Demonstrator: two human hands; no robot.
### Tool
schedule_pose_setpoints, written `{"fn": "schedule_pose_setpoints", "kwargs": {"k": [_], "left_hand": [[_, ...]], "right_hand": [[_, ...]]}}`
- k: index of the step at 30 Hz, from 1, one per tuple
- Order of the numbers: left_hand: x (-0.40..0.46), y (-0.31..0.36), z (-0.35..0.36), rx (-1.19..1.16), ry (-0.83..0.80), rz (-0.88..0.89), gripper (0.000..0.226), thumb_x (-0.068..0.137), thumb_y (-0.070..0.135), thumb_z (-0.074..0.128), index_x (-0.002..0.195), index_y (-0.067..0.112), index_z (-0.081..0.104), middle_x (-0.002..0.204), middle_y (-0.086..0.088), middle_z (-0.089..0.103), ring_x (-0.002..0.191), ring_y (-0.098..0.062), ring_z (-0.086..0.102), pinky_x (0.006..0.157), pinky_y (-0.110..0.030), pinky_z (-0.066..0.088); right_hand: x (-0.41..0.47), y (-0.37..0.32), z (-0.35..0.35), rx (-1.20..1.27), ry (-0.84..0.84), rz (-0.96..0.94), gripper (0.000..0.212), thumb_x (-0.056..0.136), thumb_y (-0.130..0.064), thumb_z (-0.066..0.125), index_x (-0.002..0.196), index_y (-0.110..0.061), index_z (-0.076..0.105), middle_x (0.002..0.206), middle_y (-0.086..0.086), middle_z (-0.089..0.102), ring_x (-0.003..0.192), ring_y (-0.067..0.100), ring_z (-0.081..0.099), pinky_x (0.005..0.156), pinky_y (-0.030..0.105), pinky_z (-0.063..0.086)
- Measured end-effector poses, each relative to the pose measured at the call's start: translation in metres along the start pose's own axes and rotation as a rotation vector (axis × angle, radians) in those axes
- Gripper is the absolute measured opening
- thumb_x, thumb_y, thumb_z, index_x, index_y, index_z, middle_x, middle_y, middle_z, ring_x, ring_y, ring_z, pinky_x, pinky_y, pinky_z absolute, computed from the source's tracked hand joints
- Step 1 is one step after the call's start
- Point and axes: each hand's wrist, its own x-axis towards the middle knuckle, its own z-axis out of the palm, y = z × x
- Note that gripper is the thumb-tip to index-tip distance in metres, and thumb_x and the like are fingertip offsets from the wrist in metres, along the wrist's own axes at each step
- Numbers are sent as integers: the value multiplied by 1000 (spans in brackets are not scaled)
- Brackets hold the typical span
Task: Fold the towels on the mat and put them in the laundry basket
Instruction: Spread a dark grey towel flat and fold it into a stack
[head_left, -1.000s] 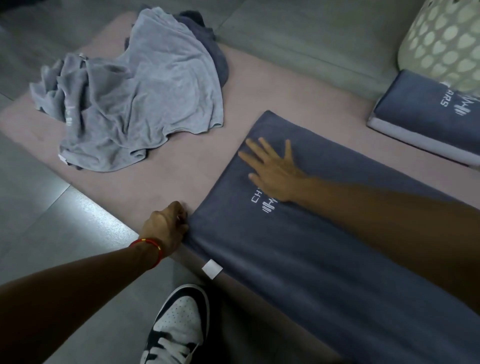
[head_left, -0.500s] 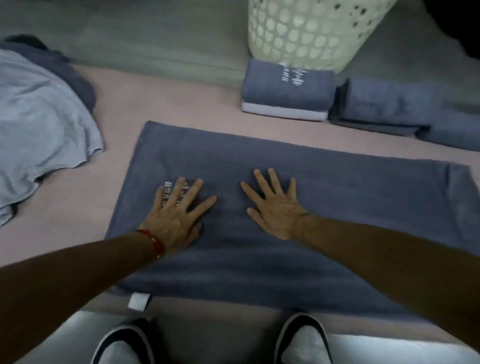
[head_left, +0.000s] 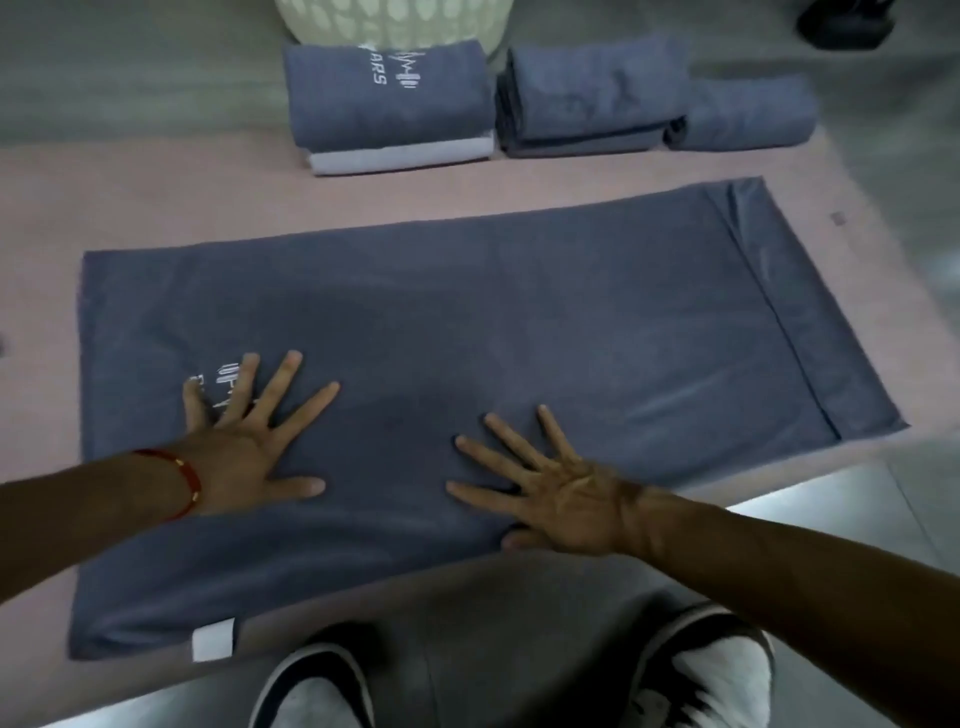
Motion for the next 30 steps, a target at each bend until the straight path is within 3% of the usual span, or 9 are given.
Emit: {"fn": "schedule_pose_setpoints", "kwargs": {"k": [2, 5, 9, 13, 17, 20, 23, 26, 30], "left_hand": [[-8, -6, 16, -90, 187, 33, 96, 69, 99, 13, 149, 56, -19, 160, 9, -36, 148, -29, -30, 112, -73, -5], [-17, -3, 41, -210, 423, -19, 76, 89, 78, 24, 157, 45, 13, 169, 6, -1, 155, -26, -4, 116, -70, 2], [-38, -19, 66, -270, 526, -190, 56, 103, 50, 21, 158, 38, 20, 168, 5, 8, 155, -20, 3, 121, -59, 8], [-80, -68, 102, -237, 468, -335, 57, 103, 52, 12, 158, 43, 3, 168, 10, -3, 155, -20, -4, 122, -57, 8], [-105, -99, 110, -156, 370, -350, 57, 101, 54, 7, 156, 47, -6, 168, 10, -9, 155, -26, -3, 118, -62, 11], [-103, -112, 98, -210, 359, -371, 55, 102, 54, 10, 156, 50, 2, 168, 9, -1, 155, -25, 2, 118, -61, 13], [-91, -127, 78, -278, 349, -346, 57, 98, 44, 24, 153, 51, 13, 167, 1, 12, 152, -29, 12, 118, -60, 18], [-75, -143, 48, -319, 370, -301, 63, 82, 37, 29, 142, 54, 31, 162, -5, 24, 145, -35, 25, 113, -60, 28], [-49, -168, 9, -174, 300, -231, 80, 78, -1, 51, 143, 44, 40, 165, -4, 11, 145, -36, 20, 111, -61, 31]], "right_hand": [[16, 4, -10, -21, 21, -89, 77, 97, -67, 37, 160, -42, 1, 169, 1, -16, 154, 38, -15, 110, 80, 4], [56, -20, -12, 45, 122, -19, 75, 97, -70, 33, 161, -42, 4, 170, 2, -12, 154, 39, -14, 110, 80, 6], [123, -112, -5, 145, 254, -87, 70, 98, -65, 38, 159, -35, 25, 170, 3, 7, 155, 39, -3, 111, 78, 6], [176, -204, -9, 190, 318, -247, 57, 92, -57, 51, 144, -34, 50, 163, 0, 33, 154, 33, 18, 114, 74, 18], [209, -247, -28, 275, 327, -210, 56, 76, -54, 72, 127, -34, 63, 149, 1, 48, 146, 31, 36, 115, 70, 23], [224, -262, -34, 335, 403, -164, 46, 70, -47, 77, 109, -25, 70, 130, 5, 59, 130, 31, 52, 113, 65, 22], [231, -262, -36, 406, 550, -131, 18, 72, -31, 74, 88, -23, 71, 102, 1, 66, 108, 26, 62, 103, 55, 28], [223, -238, -53, 797, 575, 30, 8, 80, -28, 61, 80, -21, 65, 83, -1, 65, 86, 21, 62, 85, 40, 44], [196, -170, -64, 1188, 466, 334, 15, 80, -19, 74, 83, -32, 67, 80, -15, 70, 77, 4, 66, 75, 27, 54]]}}
